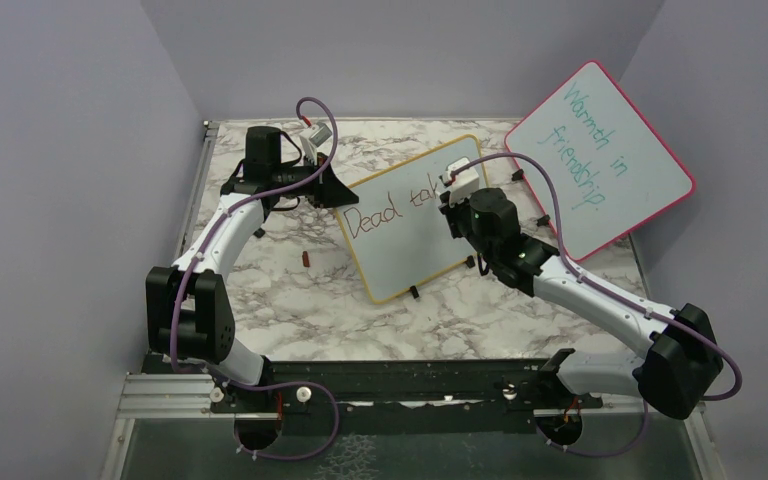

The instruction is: Write a sentence on the whiteboard

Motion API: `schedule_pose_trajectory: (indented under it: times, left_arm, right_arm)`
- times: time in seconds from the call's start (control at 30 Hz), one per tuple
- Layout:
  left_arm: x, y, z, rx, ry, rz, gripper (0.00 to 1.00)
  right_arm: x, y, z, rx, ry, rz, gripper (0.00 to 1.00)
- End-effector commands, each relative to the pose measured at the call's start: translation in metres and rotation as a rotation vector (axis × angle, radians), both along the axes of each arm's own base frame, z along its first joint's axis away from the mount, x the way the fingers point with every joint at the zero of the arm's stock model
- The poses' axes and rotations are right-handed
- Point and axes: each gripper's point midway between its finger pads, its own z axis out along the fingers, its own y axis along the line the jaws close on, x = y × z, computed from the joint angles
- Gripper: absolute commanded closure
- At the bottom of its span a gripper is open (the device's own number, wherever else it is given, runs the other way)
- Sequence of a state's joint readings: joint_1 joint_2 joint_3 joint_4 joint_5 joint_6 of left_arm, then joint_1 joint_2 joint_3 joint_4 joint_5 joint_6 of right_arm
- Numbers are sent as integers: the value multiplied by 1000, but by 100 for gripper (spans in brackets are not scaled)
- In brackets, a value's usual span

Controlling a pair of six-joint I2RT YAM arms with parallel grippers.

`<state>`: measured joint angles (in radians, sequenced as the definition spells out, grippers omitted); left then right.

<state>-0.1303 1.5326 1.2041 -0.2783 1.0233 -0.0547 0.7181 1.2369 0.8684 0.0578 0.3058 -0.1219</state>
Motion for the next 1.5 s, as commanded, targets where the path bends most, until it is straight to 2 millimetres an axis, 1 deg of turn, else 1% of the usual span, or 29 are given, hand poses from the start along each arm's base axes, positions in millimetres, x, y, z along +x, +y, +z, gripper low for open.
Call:
schedule_pose_trajectory:
  times: [0.0,0.2,0.27,0.47,0.57,0.67,0.77,0.8,0.83,0.93,1.3,1.47]
  left_arm:
    - [22,26,-49,177,17,128,100]
    - [22,26,-49,177,17,129,100]
    - [22,26,-49,178,16,129,100]
    - [22,26,-49,176,18,129,100]
    - [22,26,-48,176,15,129,100]
    - [22,26,-48,178,15,130,100]
    - [22,26,-48,177,15,131,100]
    - [22,26,-48,177,16,130,100]
    - [21,26,-48,177,16,130,100]
    - [21,26,-48,176,14,130,100]
    - [22,26,-48,178,13,130,100]
    - [22,26,-48,179,16,131,100]
  right_arm:
    - [-1,-6,-7,-11,36,-29,100]
    - [0,-18,-12,-25,41,-91,100]
    - [-3,-23,-19,-45,62,-105,100]
    - [-5,-33,-22,-57,61,-145,100]
    - [-5,-31,-21,-47,60,-136,100]
    - [-6,-27,-15,-25,48,-115,100]
    - [-8,-24,-6,2,31,-94,100]
    - [-6,-23,3,25,6,-94,100]
    - [-4,-22,8,35,-6,-95,100]
    - [0,-24,15,51,-25,-102,100]
    - [8,-12,20,86,-38,-64,100]
    - [12,-11,13,69,-22,-61,99]
